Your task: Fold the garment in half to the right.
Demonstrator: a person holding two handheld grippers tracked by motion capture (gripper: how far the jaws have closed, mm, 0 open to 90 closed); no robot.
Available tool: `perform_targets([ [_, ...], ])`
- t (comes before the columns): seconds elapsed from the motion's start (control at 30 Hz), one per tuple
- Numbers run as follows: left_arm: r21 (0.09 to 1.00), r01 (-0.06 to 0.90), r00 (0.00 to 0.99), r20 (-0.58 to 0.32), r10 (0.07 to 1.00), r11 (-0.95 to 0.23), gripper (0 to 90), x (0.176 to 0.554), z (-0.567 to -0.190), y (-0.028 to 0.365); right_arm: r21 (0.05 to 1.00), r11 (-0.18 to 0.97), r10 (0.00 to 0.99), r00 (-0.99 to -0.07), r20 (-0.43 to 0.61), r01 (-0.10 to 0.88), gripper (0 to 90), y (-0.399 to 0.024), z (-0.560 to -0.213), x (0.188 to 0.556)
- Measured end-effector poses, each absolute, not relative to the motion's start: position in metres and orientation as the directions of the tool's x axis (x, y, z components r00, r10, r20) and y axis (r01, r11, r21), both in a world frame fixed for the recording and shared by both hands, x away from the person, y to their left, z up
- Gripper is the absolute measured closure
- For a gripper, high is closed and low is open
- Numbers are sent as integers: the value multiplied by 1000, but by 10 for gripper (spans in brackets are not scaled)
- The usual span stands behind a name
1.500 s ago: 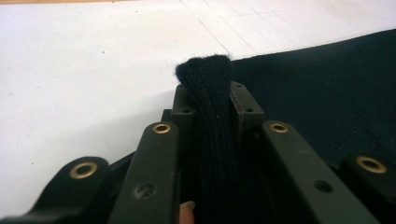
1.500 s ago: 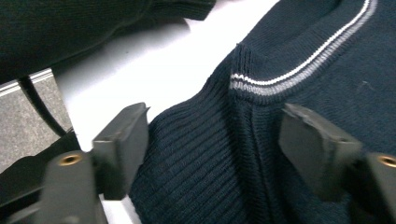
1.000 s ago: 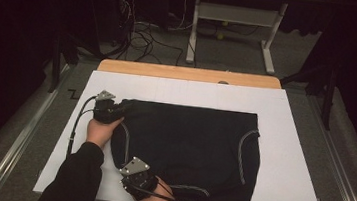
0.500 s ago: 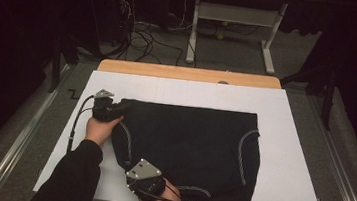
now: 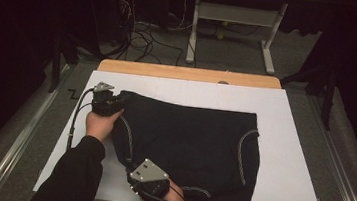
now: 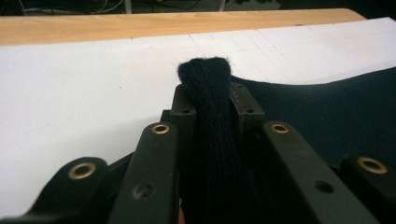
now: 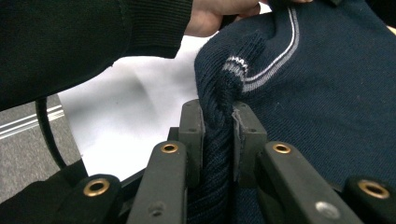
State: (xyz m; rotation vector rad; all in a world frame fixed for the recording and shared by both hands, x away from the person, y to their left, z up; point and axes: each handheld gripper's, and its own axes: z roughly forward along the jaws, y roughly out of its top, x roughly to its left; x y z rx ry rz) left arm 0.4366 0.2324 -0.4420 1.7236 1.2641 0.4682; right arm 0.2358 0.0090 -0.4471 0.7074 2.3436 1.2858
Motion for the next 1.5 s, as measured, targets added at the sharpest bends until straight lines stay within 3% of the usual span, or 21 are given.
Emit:
perform_targets([
  [0.5, 845, 532, 346, -163, 924, -50, 732, 432, -431, 251, 864, 457, 557, -825, -94, 210, 776, 26, -442, 232],
  [1.13, 852, 523, 259, -175, 950, 15, 731, 409, -422, 311, 882, 447, 465, -882, -82, 153, 775, 78, -434, 226],
  [1.5, 850, 526, 296, -215, 931, 29, 732, 409, -410, 286, 896, 418, 494, -865, -87, 148, 774, 59, -424, 224],
])
